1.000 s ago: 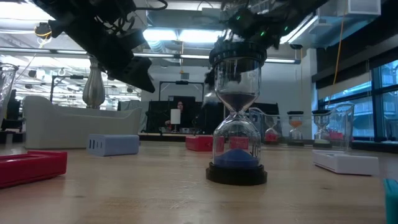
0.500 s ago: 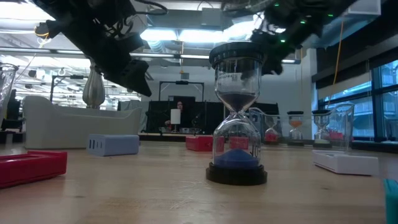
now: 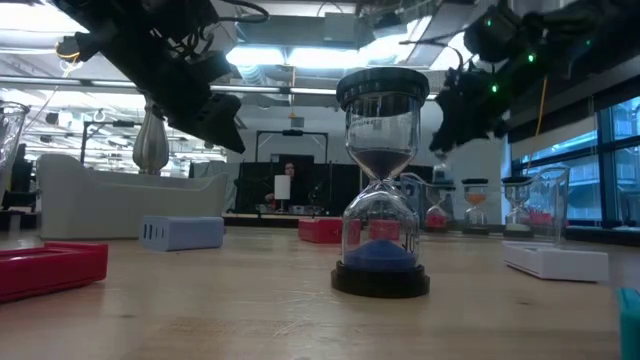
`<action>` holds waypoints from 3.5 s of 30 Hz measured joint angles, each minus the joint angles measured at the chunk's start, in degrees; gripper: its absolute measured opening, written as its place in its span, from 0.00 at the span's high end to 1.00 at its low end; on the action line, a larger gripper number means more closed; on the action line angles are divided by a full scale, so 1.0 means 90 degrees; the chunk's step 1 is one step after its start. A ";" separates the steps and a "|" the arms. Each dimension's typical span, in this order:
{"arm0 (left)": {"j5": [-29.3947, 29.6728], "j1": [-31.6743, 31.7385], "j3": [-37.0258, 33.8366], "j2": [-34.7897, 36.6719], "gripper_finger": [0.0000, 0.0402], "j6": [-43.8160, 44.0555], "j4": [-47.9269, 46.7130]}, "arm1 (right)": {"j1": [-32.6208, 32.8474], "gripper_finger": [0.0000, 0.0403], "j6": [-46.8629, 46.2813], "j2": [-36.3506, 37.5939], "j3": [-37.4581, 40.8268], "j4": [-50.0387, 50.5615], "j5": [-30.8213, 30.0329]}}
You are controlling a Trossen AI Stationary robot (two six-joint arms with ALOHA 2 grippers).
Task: Pick & Place Office items
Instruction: Put the top blue hourglass into the top transparent bin, then put the light blue hourglass into the top transparent bin
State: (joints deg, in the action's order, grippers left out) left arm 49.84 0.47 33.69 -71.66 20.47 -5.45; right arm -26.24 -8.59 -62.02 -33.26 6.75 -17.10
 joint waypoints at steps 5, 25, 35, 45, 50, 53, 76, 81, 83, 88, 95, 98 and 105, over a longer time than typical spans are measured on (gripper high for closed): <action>-0.0028 0.0000 0.0000 0.0000 0.18 -0.0002 0.0126 | -0.0001 0.47 -0.0022 -0.0197 0.0314 -0.0750 -0.0027; -0.0071 0.0000 0.0000 0.0000 0.18 -0.0024 0.0105 | 0.0002 0.48 -0.0499 -0.1735 0.0333 -0.1684 -0.0336; -0.0073 0.0000 0.0000 0.0000 0.18 -0.0024 0.0102 | 0.0002 0.40 -0.0545 -0.1826 0.0333 -0.1681 -0.0335; -0.0073 0.0000 0.0000 0.0000 0.18 -0.0024 0.0102 | 0.0002 0.39 -0.0466 -0.1810 0.0331 -0.1847 -0.0510; -0.0073 0.0002 0.0000 0.0000 0.18 -0.0024 0.0099 | 0.0002 0.39 -0.0088 -0.1519 0.0331 -0.1914 -0.0553; -0.0073 0.0002 0.0000 0.0000 0.18 -0.0024 0.0099 | 0.0002 0.39 0.0048 -0.1196 0.0329 -0.1902 -0.0554; -0.0067 0.0001 0.0000 0.0000 0.18 -0.0005 0.0193 | 0.0687 0.38 -0.1330 0.1588 0.0324 -0.0058 0.3195; 0.0000 0.0017 0.0000 0.0000 0.18 -0.0015 0.0255 | 0.0955 0.38 -0.1337 0.1583 0.0326 0.0503 0.4501; 0.0000 0.0017 0.0000 0.0000 0.18 -0.0019 0.0274 | 0.1046 0.38 -0.1393 0.1583 0.0326 0.0563 0.4639; -0.0010 0.0017 0.0000 0.0000 0.18 -0.0019 0.0303 | 0.1165 0.38 -0.2178 0.1540 0.0326 0.0432 0.4638; -0.0028 0.0017 -0.0001 0.0000 0.18 -0.0032 0.0274 | 0.1853 0.27 -0.3601 0.1537 0.0326 0.0009 0.4602; -0.0086 0.0017 0.0000 0.0000 0.18 -0.0197 0.0272 | 0.2407 0.22 -0.3952 0.1532 0.0326 -0.0346 0.4046; -0.0219 0.0017 0.0000 0.0000 0.18 -0.0413 0.0266 | 0.3870 0.20 -0.5809 0.1530 0.0326 -0.0914 0.2526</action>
State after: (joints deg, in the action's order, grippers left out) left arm 47.88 0.62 33.69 -71.66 16.75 -3.06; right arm 8.59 -60.87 -48.25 -30.33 -1.48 5.63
